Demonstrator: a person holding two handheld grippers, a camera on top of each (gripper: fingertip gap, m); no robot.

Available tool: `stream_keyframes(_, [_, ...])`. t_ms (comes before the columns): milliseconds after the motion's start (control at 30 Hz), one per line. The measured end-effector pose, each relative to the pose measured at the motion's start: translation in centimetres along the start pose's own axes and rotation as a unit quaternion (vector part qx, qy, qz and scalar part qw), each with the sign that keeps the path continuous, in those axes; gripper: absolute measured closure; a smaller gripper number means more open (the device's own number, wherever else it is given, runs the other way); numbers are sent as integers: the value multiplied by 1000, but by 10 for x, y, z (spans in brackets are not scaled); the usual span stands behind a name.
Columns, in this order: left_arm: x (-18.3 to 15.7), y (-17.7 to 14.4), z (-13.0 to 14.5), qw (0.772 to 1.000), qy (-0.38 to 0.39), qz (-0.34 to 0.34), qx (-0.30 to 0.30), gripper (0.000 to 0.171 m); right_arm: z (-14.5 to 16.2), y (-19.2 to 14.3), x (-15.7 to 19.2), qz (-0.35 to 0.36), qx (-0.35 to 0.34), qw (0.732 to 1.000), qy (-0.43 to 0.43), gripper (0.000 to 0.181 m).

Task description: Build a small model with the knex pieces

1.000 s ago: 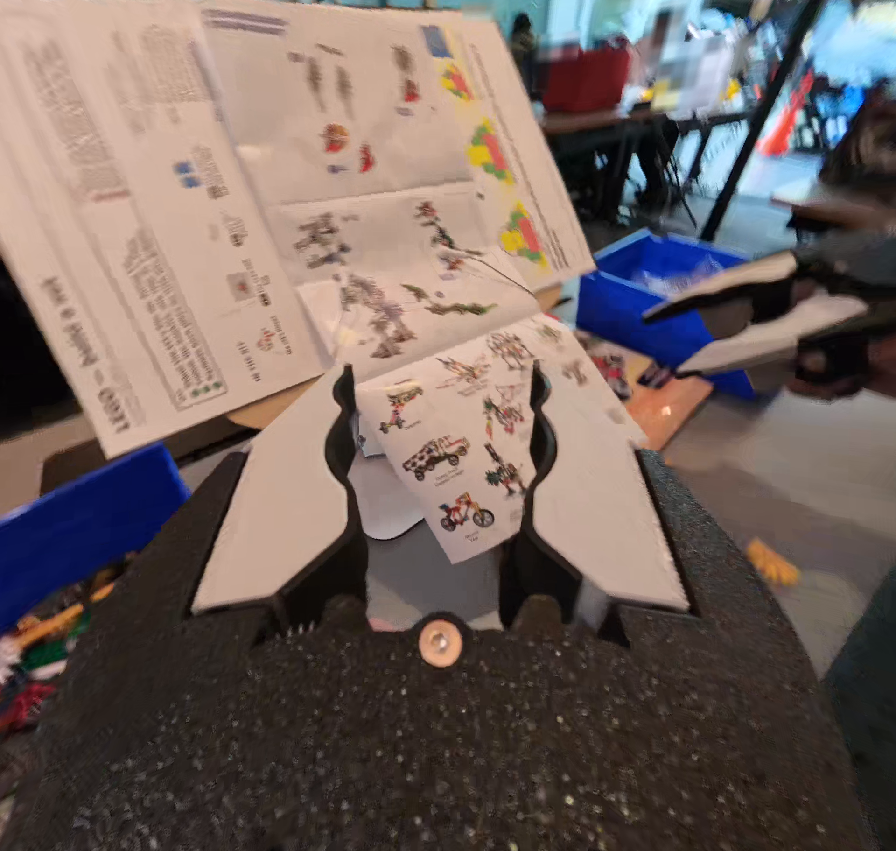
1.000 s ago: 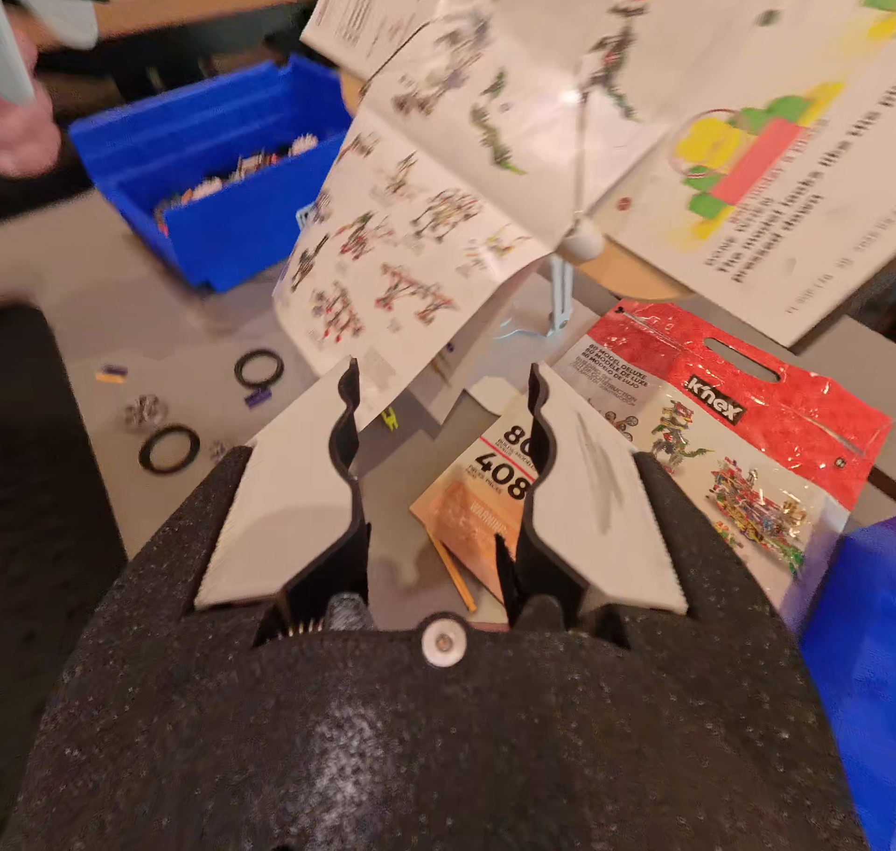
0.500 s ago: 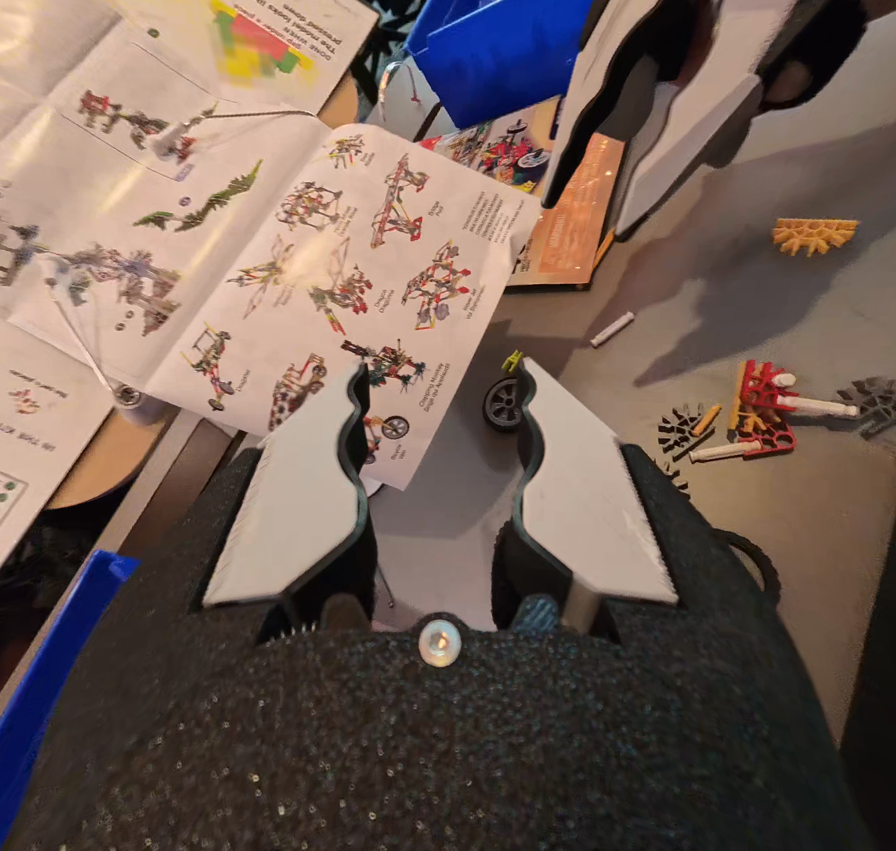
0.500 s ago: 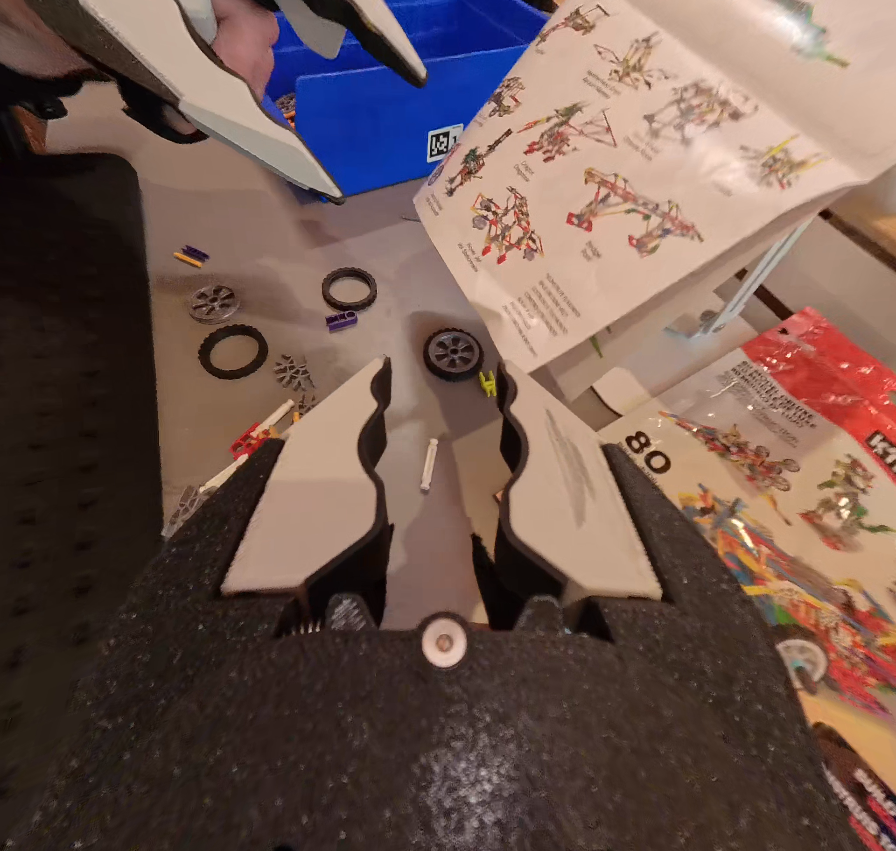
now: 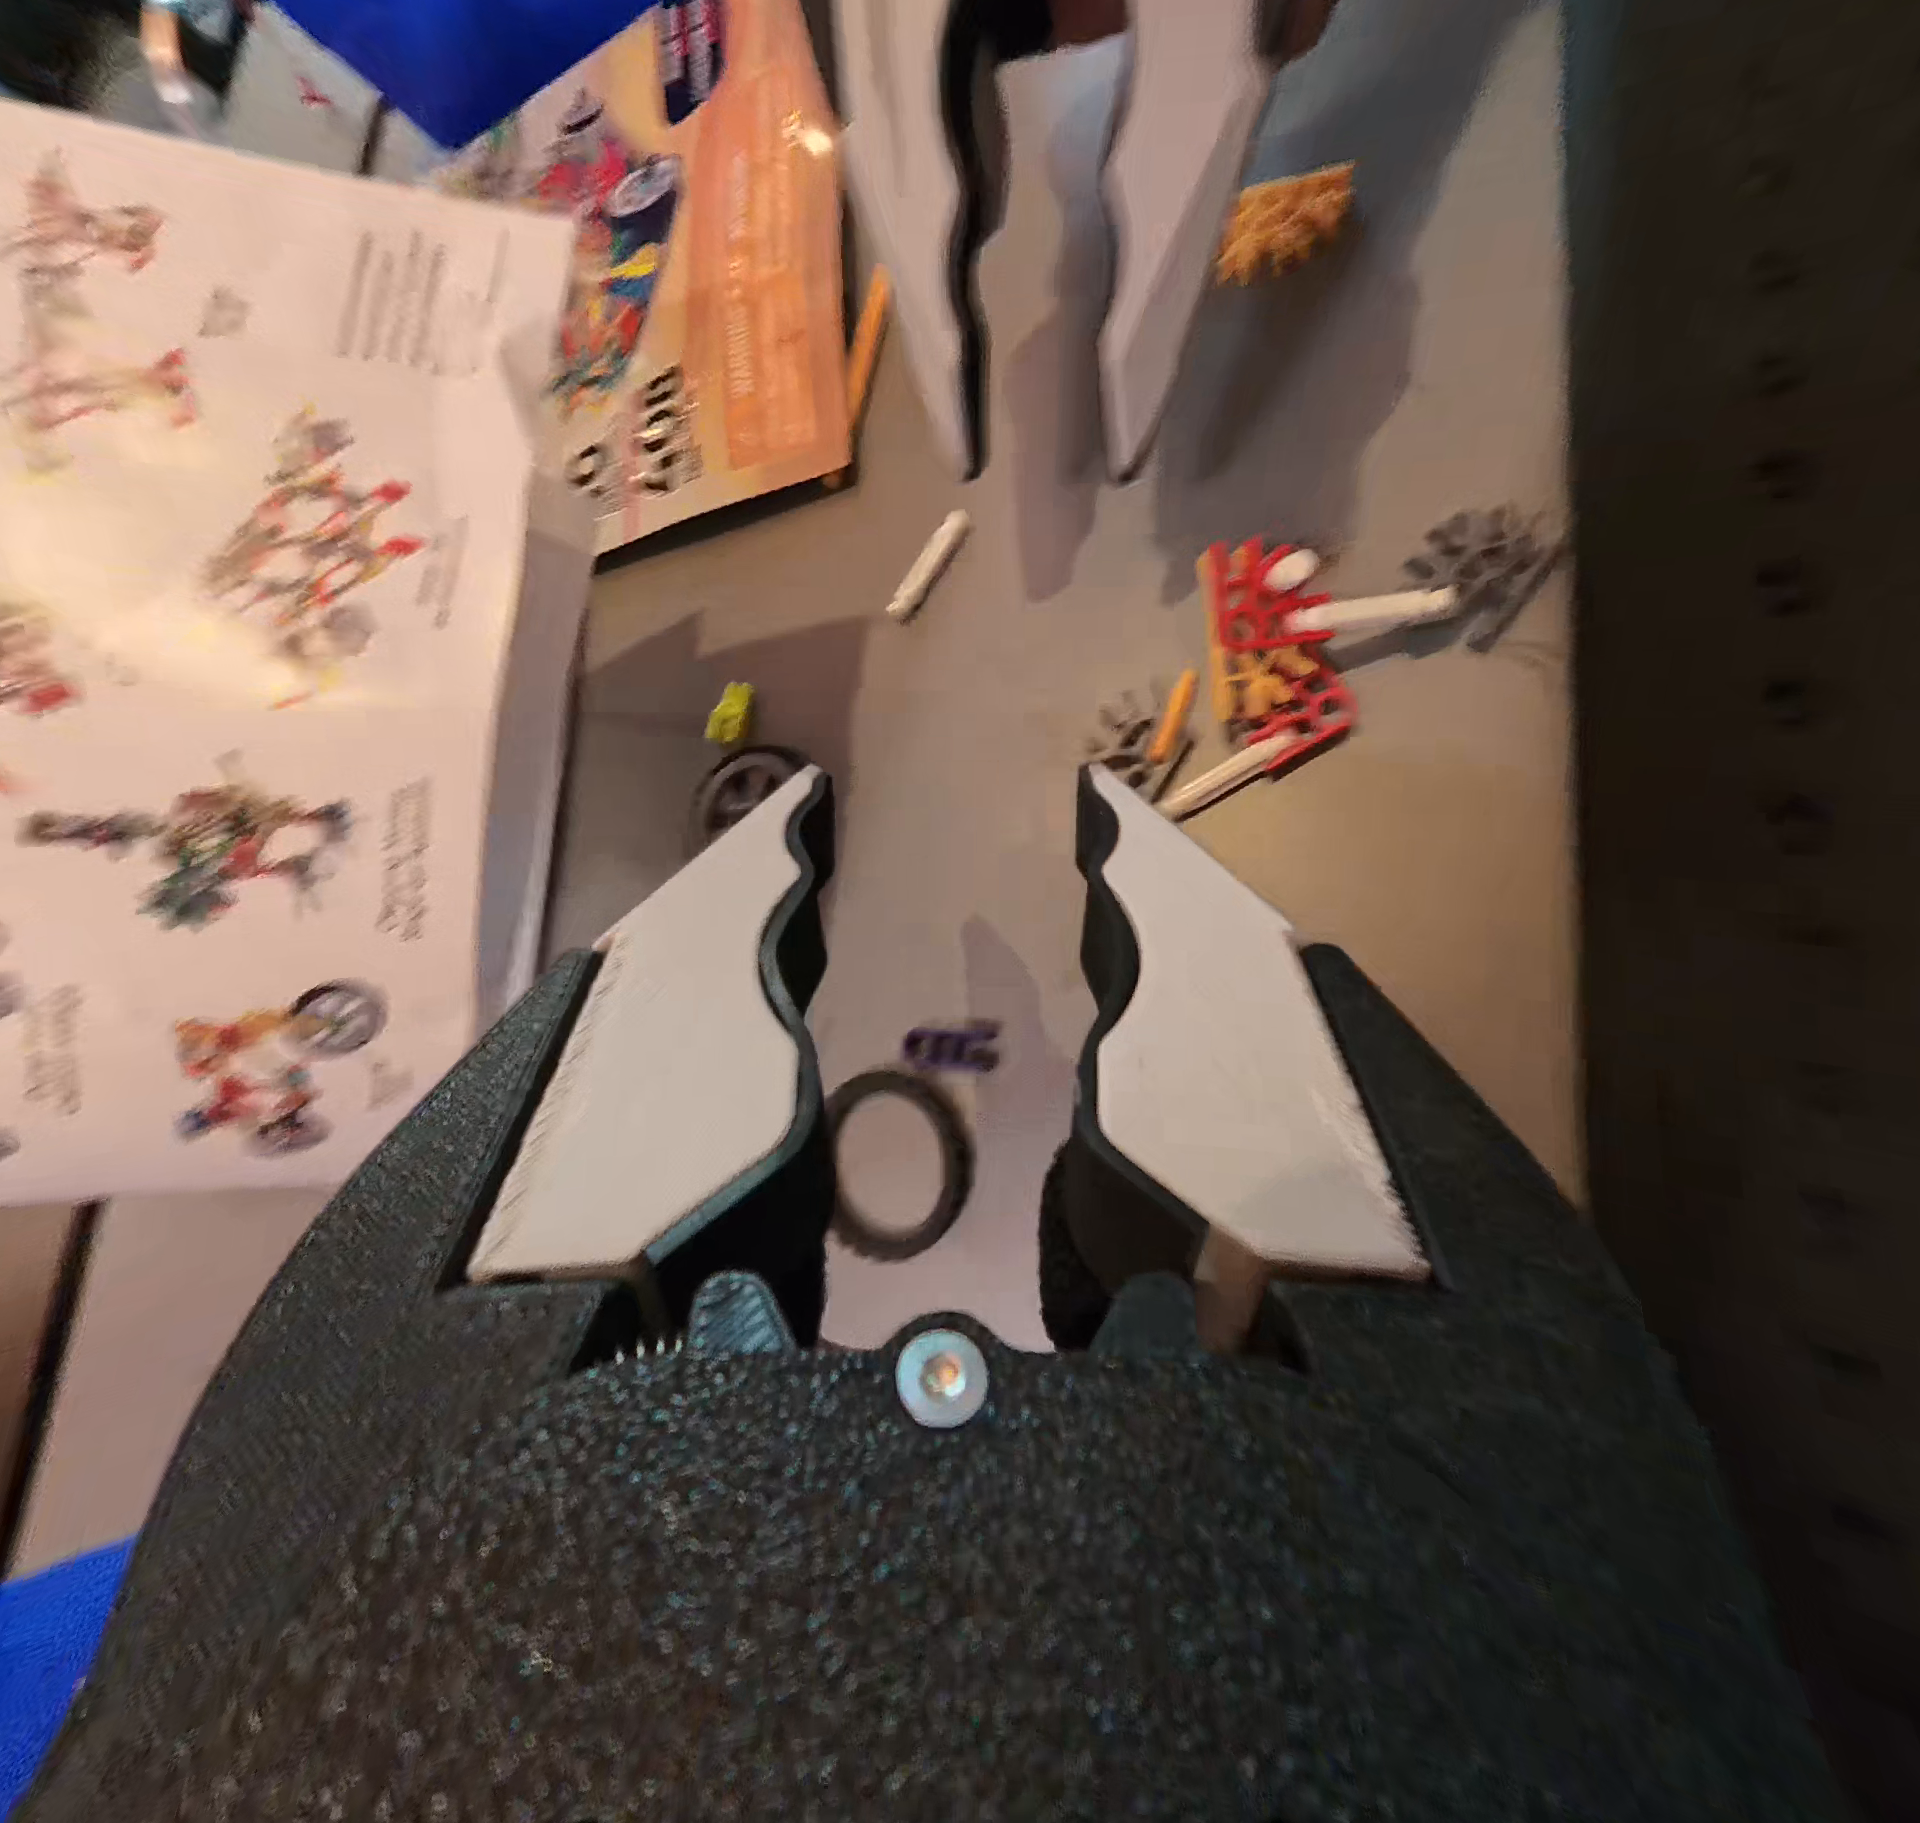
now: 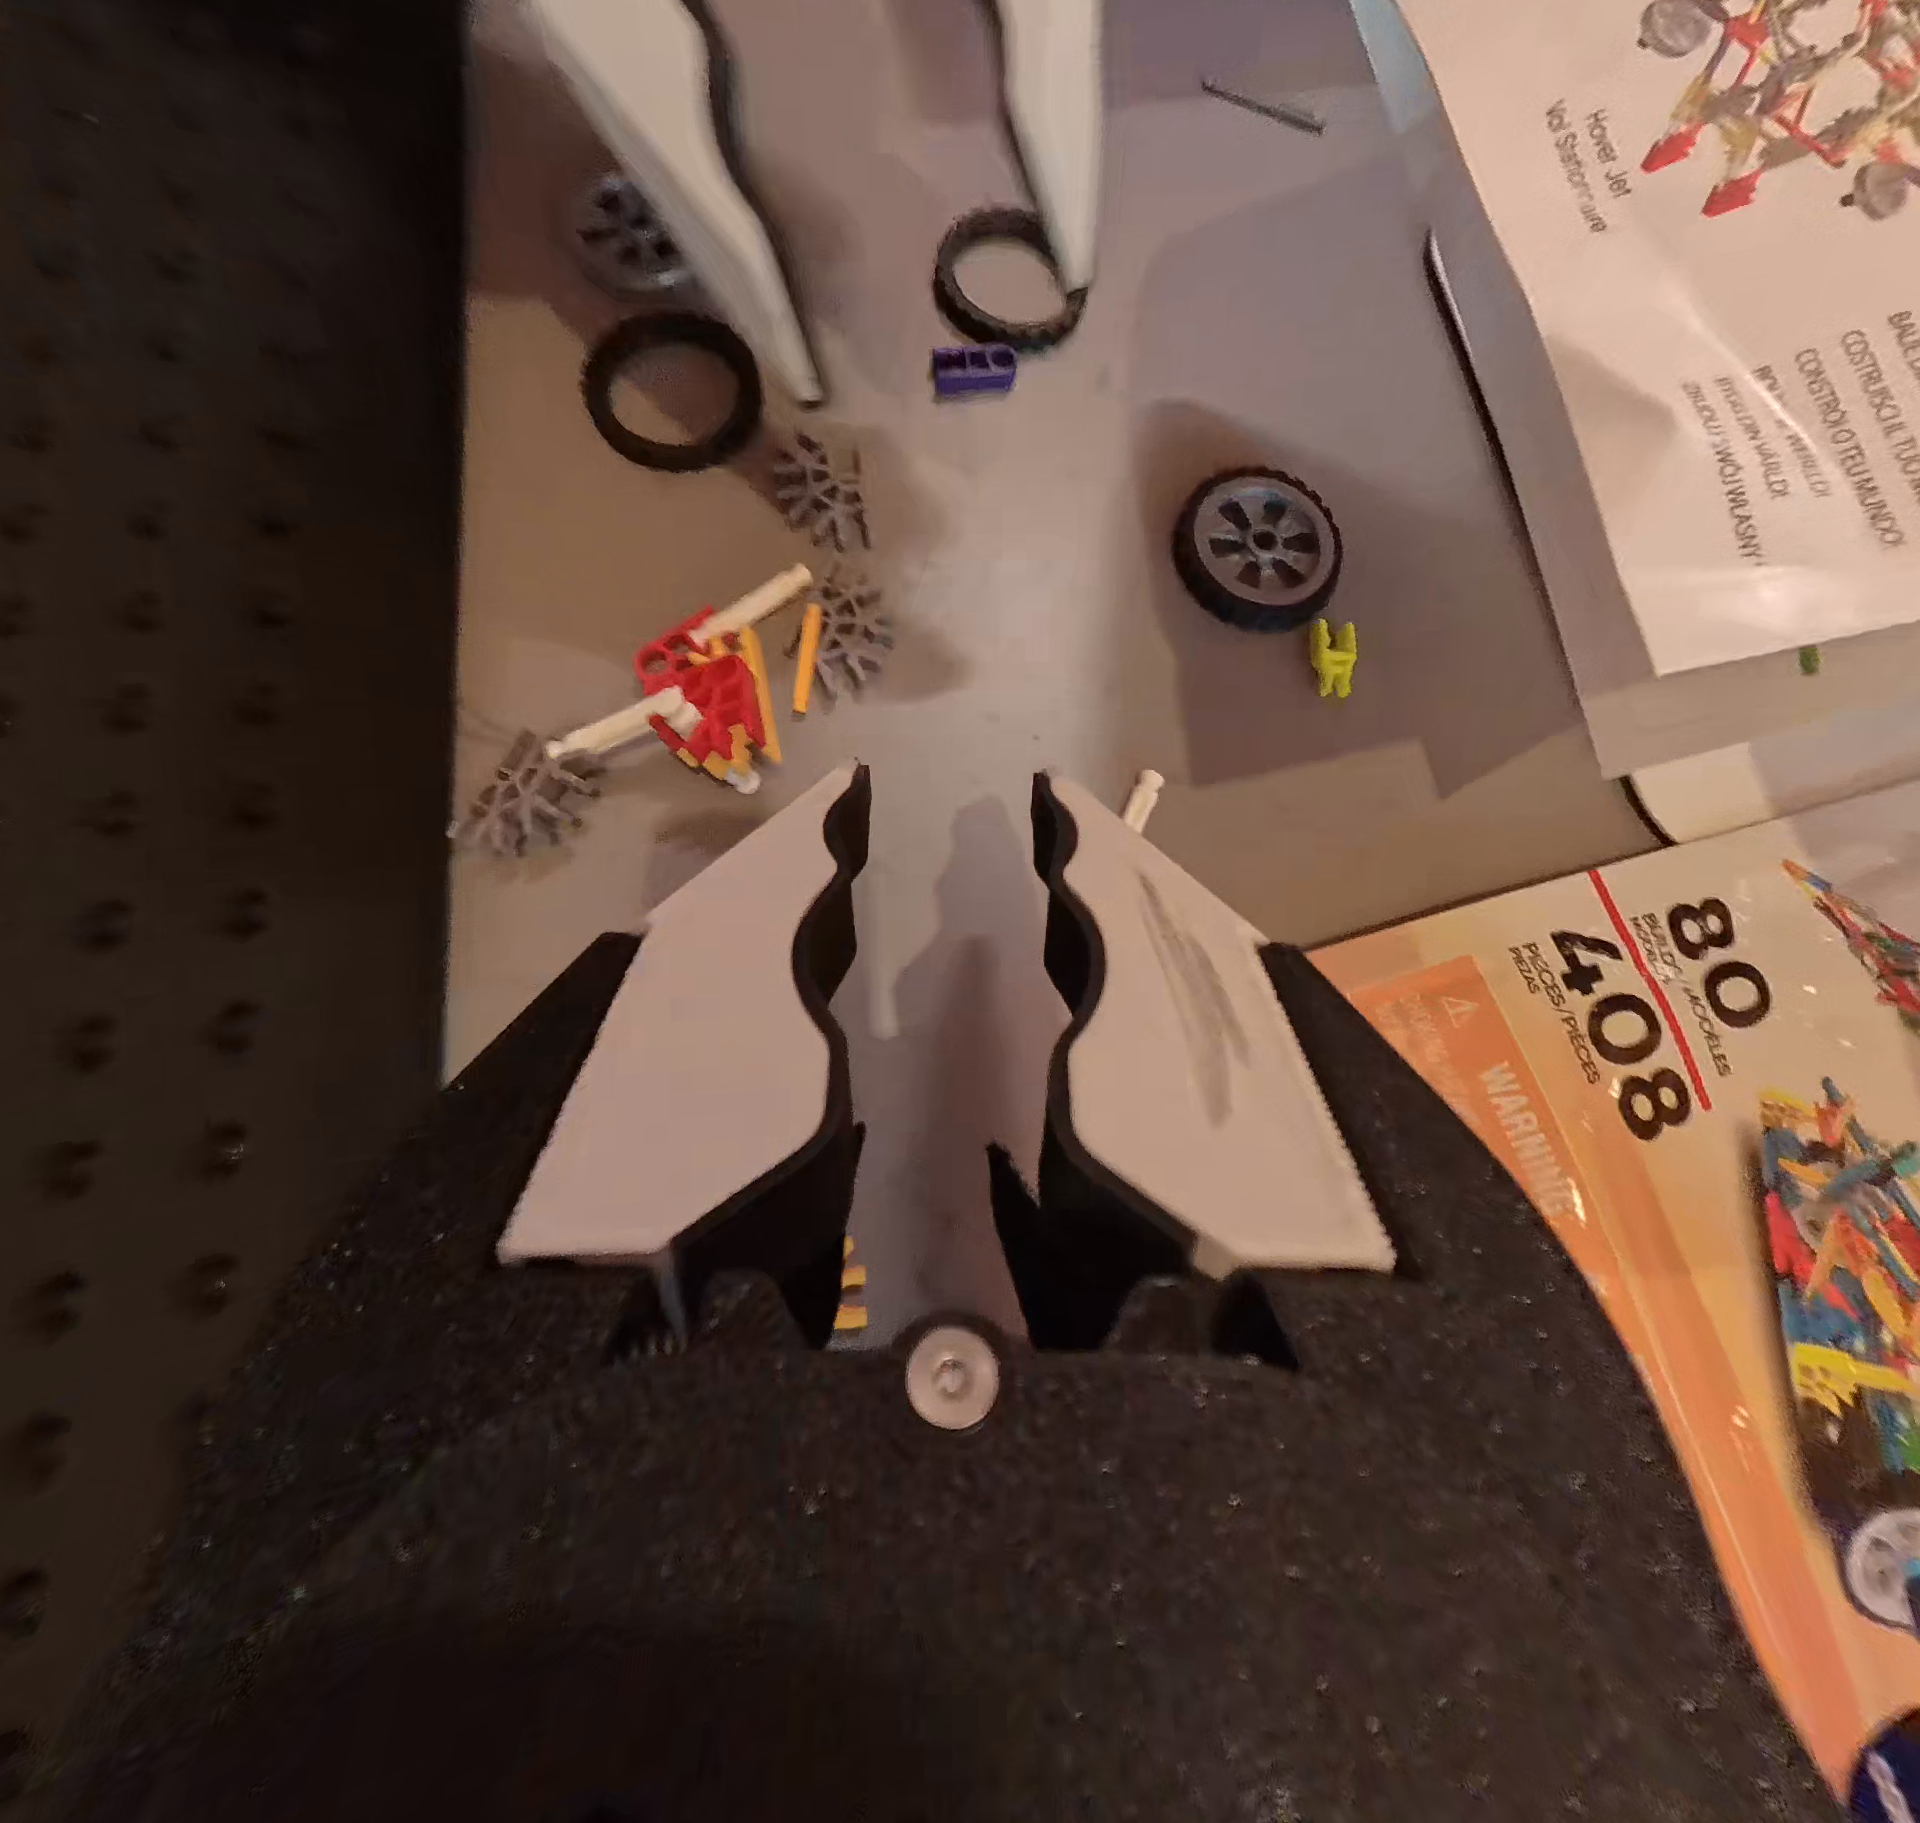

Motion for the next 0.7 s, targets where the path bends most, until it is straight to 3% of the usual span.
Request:
stream_keyframes(67, [-20,4,-10,999,5,49,-13,125,6,3,-3,11,17,1000,-6,151])
stream_keyframes(200, [-38,24,-9,997,58,53,26,123,-3,2,28,-53,-6,997,-50,150])
stream_keyframes(300, [-43,36,-9,996,47,73,26,123,-10,5,46,-71,-5,994,-83,150])
stream_keyframes(467, [-40,39,-14,996,20,84,-9,121,-2,27,47,-50,39,992,-105,158])
stream_keyframes(700, [-36,26,-10,995,2,91,-36,119,-4,22,38,-57,9,996,-67,159])
Point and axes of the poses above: each gripper's, where its closed fingertips meet, y out along the fingers, z out of its underside, x = y × z across the jaws, the point moved 1 cm from there along -y, back along the fingers, and after that the axes turned 7 degrees about x, right-handed, at the moved point
